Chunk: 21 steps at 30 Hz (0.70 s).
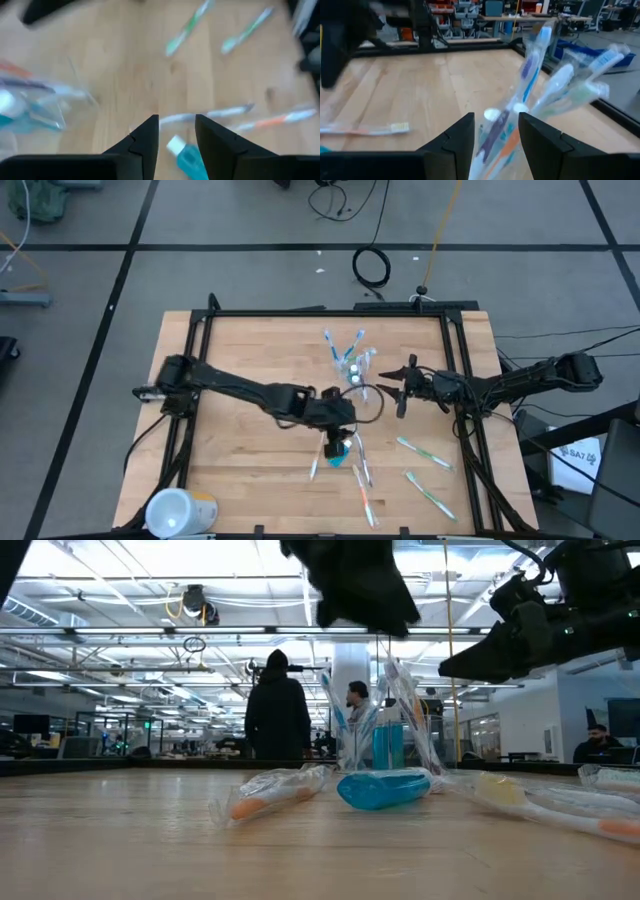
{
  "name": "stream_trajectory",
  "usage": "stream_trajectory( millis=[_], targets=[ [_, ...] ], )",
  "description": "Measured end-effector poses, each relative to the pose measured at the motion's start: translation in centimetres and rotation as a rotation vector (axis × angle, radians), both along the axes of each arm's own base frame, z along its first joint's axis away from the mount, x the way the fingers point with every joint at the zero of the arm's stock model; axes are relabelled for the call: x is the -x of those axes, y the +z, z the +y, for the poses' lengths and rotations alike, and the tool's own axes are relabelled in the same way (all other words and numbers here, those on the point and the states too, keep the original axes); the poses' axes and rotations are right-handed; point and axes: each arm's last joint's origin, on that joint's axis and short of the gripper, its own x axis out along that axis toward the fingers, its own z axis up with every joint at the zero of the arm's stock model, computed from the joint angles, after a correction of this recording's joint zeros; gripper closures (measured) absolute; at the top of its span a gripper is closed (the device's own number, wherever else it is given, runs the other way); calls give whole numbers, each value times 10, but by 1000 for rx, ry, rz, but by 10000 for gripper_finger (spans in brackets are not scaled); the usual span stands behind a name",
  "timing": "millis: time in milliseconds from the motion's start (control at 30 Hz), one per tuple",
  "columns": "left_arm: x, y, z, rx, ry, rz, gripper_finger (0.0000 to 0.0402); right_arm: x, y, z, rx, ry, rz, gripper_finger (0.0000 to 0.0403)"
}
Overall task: Pick & Place toothbrushing station
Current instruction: Put the blue mouthwash into the transparent organizer
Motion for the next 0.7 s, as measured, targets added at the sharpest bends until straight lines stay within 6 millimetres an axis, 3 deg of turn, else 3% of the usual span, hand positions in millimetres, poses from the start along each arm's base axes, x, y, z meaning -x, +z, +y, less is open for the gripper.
stream_trajectory(
  millis=[167,367,700],
  targets=[
    [-15,-35,6,40,-7,115,271,0,-3,0,-5,0,26,259],
    [-22,-66,25,181,66,234,228,0,-4,0,-7,-1,31,259],
    [-30,-83,12,255,74,223,165,0,-5,0,14,2,41,259]
  ],
)
